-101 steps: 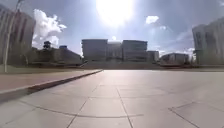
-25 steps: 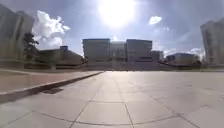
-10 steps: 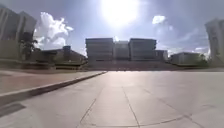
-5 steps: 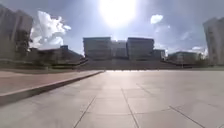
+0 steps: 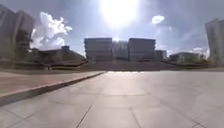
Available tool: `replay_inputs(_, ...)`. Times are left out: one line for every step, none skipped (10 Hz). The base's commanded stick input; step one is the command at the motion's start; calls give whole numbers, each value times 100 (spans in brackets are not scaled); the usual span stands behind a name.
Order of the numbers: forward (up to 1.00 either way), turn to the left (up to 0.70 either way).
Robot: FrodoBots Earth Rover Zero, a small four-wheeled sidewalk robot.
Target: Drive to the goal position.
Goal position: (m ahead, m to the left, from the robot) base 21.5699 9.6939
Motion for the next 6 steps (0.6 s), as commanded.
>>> replay_inputs(100, 1)
replay_inputs(100, -6)
replay_inputs(100, -27)
replay_inputs(100, -39)
replay_inputs(100, -26)
replay_inputs(100, -11)
